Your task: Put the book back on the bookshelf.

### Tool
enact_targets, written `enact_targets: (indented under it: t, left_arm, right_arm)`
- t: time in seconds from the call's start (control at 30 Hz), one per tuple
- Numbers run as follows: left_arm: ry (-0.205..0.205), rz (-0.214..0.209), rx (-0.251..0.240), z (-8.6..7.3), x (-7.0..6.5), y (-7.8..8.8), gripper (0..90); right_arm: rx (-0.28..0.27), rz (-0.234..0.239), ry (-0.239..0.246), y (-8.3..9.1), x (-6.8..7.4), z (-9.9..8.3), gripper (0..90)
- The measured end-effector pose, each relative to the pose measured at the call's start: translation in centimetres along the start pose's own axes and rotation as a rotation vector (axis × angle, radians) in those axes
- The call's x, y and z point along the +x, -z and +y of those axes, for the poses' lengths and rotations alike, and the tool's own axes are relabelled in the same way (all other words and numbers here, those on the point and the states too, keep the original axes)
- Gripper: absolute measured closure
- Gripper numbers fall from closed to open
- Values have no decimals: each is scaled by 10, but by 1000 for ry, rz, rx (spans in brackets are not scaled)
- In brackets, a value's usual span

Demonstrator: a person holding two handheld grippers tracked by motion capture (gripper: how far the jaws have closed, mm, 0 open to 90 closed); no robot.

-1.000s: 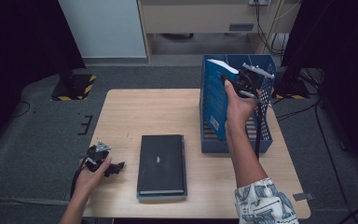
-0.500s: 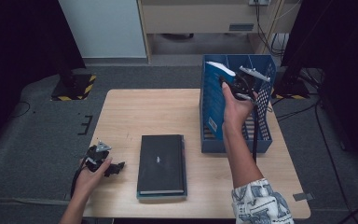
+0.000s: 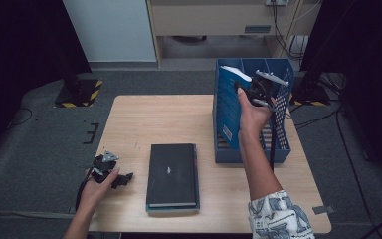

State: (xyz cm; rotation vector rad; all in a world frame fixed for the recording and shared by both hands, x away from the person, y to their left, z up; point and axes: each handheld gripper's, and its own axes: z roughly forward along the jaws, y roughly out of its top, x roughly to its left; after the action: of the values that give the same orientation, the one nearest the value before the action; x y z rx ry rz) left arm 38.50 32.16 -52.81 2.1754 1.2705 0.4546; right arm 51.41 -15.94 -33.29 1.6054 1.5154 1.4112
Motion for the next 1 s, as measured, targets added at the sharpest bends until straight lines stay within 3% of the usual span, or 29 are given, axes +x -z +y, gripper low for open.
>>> enact_targets:
  t: [0.43,0.87,1.0]
  left_arm:
    - [-2,0,1,0,0,0,33]
    - [-4,0,1,0,0,0,33]
    - [-3,0,1,0,0,0,35]
  right_arm:
    - [-67,-23,8,0,5,-7,599]
    - [-51,-22,-6,-4,-1,-22,597]
    - [-21,-24,-8,-4,0,-21,595]
